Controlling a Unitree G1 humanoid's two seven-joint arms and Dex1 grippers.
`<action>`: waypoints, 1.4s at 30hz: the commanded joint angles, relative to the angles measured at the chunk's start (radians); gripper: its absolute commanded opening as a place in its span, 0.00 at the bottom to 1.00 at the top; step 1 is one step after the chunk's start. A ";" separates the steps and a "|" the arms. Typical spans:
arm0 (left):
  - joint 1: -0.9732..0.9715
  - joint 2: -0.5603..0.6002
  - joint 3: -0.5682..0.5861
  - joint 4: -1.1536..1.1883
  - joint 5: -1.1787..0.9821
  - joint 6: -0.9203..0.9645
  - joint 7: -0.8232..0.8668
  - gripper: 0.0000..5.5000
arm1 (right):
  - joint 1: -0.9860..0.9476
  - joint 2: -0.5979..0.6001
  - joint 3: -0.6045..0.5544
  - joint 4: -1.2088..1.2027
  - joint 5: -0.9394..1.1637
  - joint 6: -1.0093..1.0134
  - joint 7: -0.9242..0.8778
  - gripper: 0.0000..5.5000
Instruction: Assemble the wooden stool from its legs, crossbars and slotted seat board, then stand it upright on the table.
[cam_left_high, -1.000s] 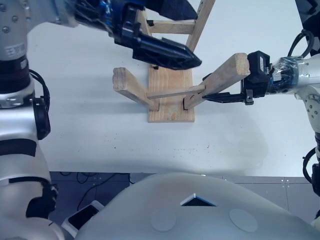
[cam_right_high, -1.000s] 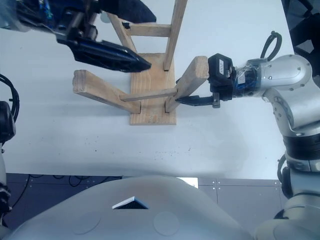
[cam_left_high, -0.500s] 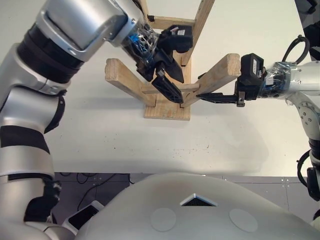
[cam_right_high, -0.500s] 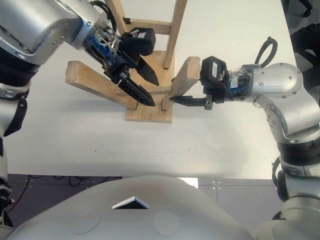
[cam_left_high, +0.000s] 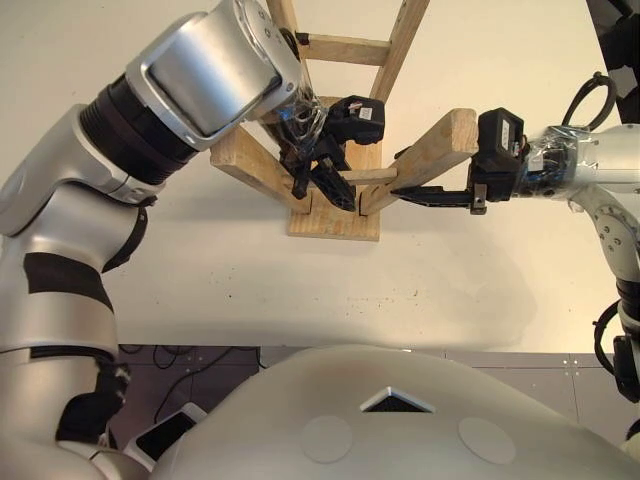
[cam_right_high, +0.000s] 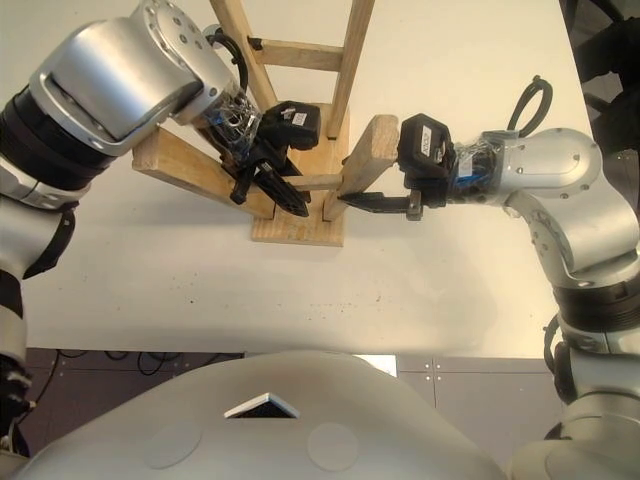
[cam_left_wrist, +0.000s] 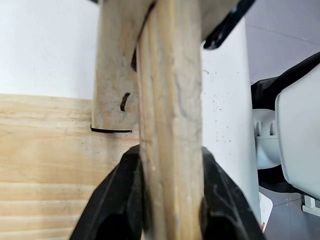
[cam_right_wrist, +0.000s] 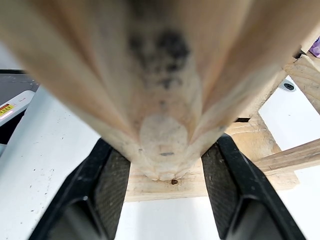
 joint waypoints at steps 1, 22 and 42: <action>0.124 -0.044 -0.095 0.018 0.059 -0.005 0.054 0.18 | 0.027 0.004 0.046 0.018 -0.035 0.061 -0.008 0.37; 0.252 -0.191 -0.208 0.175 0.116 -0.027 0.152 0.18 | 0.202 0.160 -0.022 0.020 0.023 -0.085 -0.038 0.37; 0.318 -0.289 -0.165 0.189 0.123 0.019 0.229 0.17 | -0.273 0.153 0.484 -0.098 -0.365 0.160 0.063 0.37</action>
